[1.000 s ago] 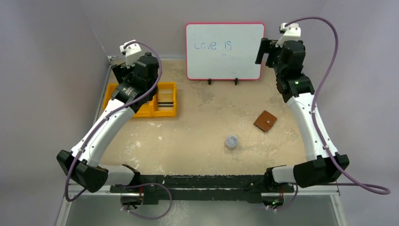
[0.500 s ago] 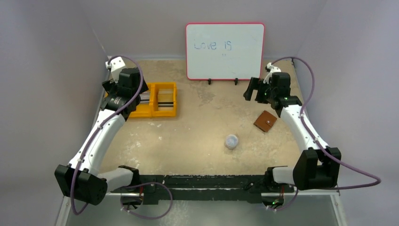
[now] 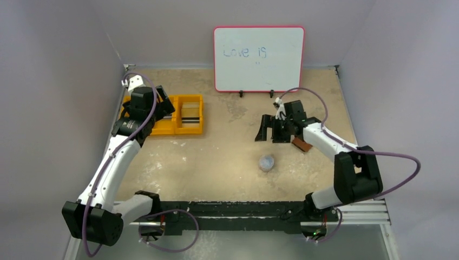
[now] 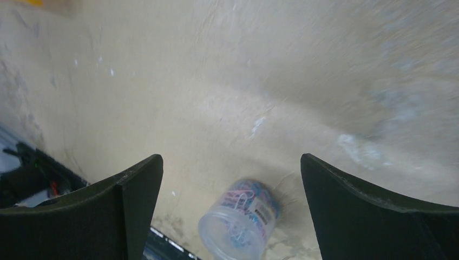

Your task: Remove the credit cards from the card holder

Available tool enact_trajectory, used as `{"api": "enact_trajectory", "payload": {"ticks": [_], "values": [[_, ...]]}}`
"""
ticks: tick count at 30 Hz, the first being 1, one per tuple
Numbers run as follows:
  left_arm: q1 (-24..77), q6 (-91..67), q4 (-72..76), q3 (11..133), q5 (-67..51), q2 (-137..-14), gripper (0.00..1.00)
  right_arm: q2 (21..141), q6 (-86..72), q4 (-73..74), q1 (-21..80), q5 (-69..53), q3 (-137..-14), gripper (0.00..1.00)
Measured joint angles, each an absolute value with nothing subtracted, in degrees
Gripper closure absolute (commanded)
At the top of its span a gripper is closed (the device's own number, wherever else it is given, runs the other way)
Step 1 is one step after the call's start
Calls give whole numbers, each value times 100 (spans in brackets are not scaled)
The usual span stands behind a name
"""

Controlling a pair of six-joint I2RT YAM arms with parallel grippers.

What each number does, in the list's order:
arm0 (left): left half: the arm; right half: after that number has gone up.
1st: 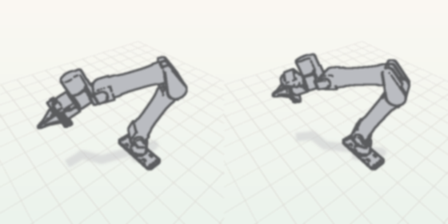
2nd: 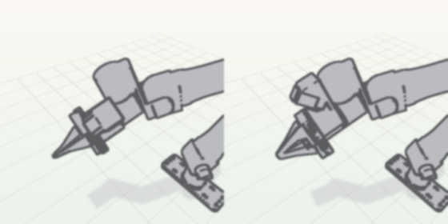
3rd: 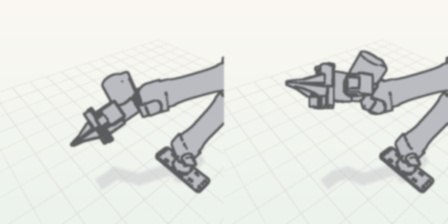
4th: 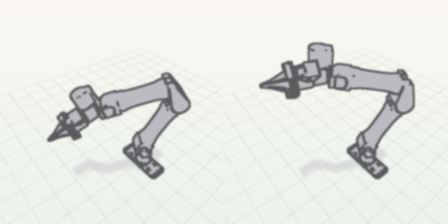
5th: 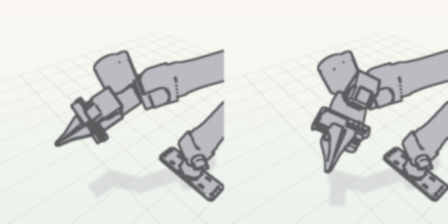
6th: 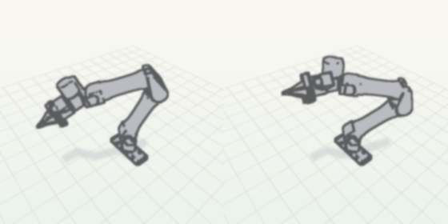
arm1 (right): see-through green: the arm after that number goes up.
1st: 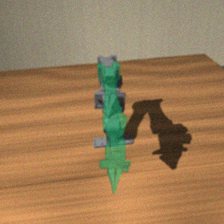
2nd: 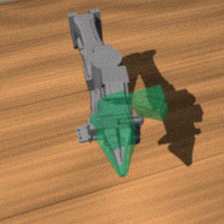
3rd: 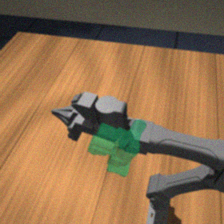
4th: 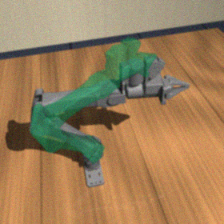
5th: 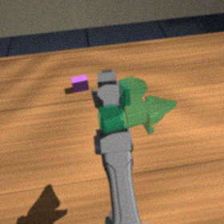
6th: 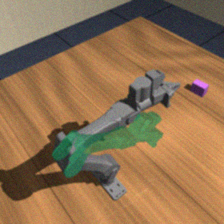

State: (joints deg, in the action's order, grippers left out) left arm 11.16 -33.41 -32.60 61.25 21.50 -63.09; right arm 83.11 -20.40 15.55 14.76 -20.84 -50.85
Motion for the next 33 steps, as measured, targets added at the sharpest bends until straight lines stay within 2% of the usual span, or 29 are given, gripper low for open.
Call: {"api": "enact_trajectory", "payload": {"ticks": [15, 21, 26, 29, 33], "values": [[1081, -3391, -3033, 6093, 1535, -6187, 0, 8385, -1946, 1581, 2838, -3544, -4045, 13], [1055, -3387, -2902, 6025, 1142, -6377, 3, 8381, -1881, 1686, 3092, -3728, -4038, 12], [1092, -3395, -2655, 6001, 375, -6818, 3, 8119, -1997, 1992, 3111, -3074, -4348, 9], [1280, -3409, -2436, 5999, 27, -7247, 4, 7780, -2171, 2080, 3111, -2403, -4801, 3], [1544, -3485, -2141, 5999, -307, -7964, 5, 7328, -2475, 2091, 3111, -1288, -5321, 0]]}}
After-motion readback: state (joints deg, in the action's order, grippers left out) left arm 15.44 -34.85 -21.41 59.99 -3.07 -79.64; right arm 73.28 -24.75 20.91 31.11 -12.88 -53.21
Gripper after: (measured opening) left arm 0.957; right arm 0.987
